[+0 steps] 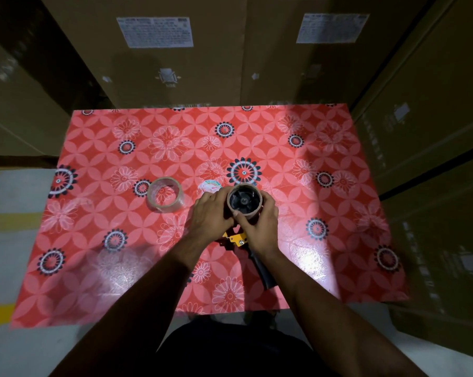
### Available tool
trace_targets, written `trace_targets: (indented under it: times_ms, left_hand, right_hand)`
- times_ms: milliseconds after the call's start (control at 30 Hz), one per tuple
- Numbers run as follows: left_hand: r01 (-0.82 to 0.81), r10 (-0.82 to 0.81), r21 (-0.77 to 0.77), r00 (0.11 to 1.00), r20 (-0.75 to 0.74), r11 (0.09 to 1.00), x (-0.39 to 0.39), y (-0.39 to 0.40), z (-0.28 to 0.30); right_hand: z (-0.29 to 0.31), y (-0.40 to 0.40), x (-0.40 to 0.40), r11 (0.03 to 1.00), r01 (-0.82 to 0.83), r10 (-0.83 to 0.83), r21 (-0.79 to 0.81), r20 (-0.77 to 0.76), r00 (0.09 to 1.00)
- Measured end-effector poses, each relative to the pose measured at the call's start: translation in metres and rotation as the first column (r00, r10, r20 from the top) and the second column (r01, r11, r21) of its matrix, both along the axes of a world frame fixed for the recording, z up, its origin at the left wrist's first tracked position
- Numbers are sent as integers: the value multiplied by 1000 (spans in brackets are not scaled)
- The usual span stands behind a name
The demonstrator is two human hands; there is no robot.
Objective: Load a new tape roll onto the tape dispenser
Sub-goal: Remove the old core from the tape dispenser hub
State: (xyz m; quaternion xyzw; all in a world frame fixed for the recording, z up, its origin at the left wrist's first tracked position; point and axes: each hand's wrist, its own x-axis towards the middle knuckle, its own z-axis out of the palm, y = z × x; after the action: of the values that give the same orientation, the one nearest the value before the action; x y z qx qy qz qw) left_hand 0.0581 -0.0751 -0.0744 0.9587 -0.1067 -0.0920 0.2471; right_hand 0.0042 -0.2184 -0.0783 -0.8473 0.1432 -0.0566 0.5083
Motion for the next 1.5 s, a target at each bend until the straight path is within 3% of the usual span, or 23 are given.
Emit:
trace_targets:
  times_ms: [267, 467, 667, 767, 1000, 1167, 1367, 1500]
  left_hand:
    - [3, -1, 39, 1000, -30, 999, 0, 1, -4]
    - [-17, 22, 62, 997, -73, 998, 5, 4, -12]
    - [-10, 13, 68, 999, -45, 998, 4, 3, -13]
    - [55, -58, 117, 998, 20, 992, 6, 2, -14]
    - [-10, 13, 26, 992, -123, 1000, 7, 5, -14]
    - [40, -39, 76, 999, -20, 996, 7, 2, -12]
    - [-11, 15, 37, 994, -112, 999, 6, 4, -11]
    - [21, -14, 91, 996, -86, 996, 9, 2, -14]
  right_hand:
    - [-2, 3, -3, 995, -25, 28, -97, 28, 999]
    - [-2, 2, -2, 999, 41, -41, 4, 55, 998]
    - [-7, 0, -3, 1000, 10, -7, -28, 105, 994]
    - [-6, 0, 0, 999, 36, -33, -31, 75, 997]
    - [-4, 1, -5, 998, 61, -62, 26, 49, 997]
    - [-2, 2, -3, 998, 14, -13, -56, 17, 1000]
    - [-1, 1, 0, 996, 56, -52, -75, 47, 998]
    - [-3, 0, -4, 996, 49, -46, -76, 43, 998]
